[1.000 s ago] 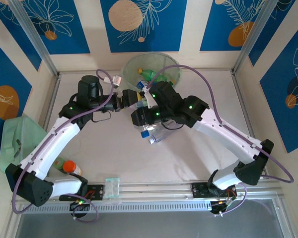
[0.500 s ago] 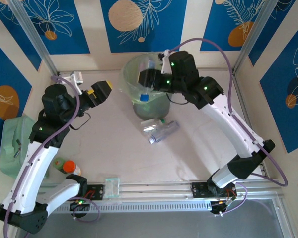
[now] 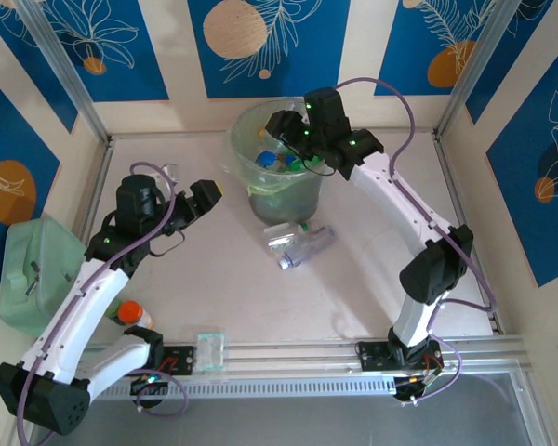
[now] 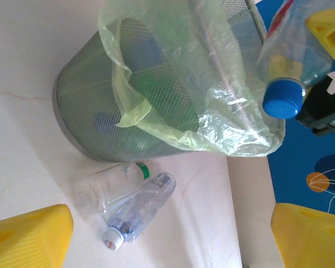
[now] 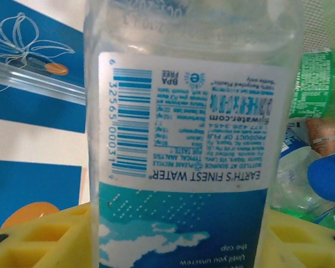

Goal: Put the plastic bottles in the bin

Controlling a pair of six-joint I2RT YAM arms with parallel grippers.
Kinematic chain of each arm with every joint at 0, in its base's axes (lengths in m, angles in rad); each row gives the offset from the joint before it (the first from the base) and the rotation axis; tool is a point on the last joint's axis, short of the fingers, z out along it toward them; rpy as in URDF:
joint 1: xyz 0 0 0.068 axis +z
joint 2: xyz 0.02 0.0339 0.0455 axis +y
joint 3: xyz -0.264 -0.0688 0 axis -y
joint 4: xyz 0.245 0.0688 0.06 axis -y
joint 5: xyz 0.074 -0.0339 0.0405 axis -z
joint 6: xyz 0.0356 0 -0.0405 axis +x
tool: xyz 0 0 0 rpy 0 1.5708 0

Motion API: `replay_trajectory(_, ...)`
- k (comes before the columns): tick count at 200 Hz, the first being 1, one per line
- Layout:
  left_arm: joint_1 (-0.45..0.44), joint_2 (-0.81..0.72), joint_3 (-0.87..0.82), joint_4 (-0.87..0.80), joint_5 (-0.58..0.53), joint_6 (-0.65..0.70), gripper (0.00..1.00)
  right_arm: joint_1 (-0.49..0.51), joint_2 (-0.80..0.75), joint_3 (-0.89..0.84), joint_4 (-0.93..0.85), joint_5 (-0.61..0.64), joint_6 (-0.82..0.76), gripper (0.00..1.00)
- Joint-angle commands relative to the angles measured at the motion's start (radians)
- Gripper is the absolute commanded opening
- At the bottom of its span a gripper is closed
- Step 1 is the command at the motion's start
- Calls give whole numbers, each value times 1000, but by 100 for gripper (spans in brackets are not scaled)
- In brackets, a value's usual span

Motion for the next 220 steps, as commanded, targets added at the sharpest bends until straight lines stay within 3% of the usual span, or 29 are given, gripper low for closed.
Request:
replay_trajectory(1, 4, -16, -55, 60, 43, -37, 90, -13, 46, 88, 29, 18, 62, 60)
replay_trajectory(55, 3, -9, -93, 81, 65, -49, 90, -10, 155, 240, -84, 54, 76, 83)
replay_trajectory(94, 3, -13, -94, 71, 60, -43, 91, -12, 132, 251, -103, 51, 47, 84)
replay_trajectory(132, 2, -18, -94, 47, 51, -23, 89, -8, 7, 193, -160, 107, -51, 83)
replay_trajectory(169, 4, -18, -104, 60, 51, -21, 87, -30, -275, -129, -177, 227, -52, 78)
replay_trajectory(220, 4, 9, -110, 103, 67, -32, 84, -112, -572, -613, -183, 214, 143, 74)
